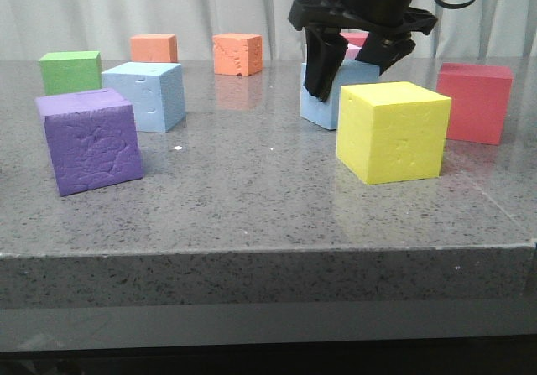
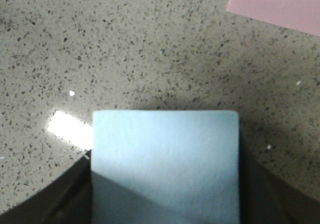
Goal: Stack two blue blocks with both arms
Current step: 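Lower the right gripper over the farther light blue cube and close, then lift the light blue cube and carry it toward the table center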
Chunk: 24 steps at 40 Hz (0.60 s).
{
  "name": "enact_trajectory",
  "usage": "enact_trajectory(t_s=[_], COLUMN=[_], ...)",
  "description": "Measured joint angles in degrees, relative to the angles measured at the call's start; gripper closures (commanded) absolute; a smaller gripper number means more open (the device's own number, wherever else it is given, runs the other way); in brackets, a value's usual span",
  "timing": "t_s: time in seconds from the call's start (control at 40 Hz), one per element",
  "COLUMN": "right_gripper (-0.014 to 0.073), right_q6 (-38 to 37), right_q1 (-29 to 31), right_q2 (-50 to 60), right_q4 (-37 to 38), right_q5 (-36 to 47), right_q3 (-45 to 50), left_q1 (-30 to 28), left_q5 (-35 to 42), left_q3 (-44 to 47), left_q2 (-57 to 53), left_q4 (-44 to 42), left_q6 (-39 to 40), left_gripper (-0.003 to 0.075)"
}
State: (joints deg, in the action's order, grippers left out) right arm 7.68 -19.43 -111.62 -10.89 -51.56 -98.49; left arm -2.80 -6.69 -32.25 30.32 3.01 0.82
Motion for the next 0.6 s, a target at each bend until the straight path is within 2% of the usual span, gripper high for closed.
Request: enact_trajectory(t_s=[0.35, 0.6], right_gripper=[0.0209, 0.0209], right_q6=[0.0, -3.3], right_q1=[-1.2, -8.9], right_q2=[0.4, 1.0], right_q4=[-0.1, 1.1], right_q5=[-8.3, -10.7], right_q3=[-9.8, -13.2], left_q1=[0.0, 0.0], left_q5=[0.0, 0.0], left_q3=[0.0, 0.0], left_q2=[0.0, 0.0], left_q4=[0.0, 0.0], left_q6=[0.0, 0.0], left_gripper=[0.0062, 0.0062])
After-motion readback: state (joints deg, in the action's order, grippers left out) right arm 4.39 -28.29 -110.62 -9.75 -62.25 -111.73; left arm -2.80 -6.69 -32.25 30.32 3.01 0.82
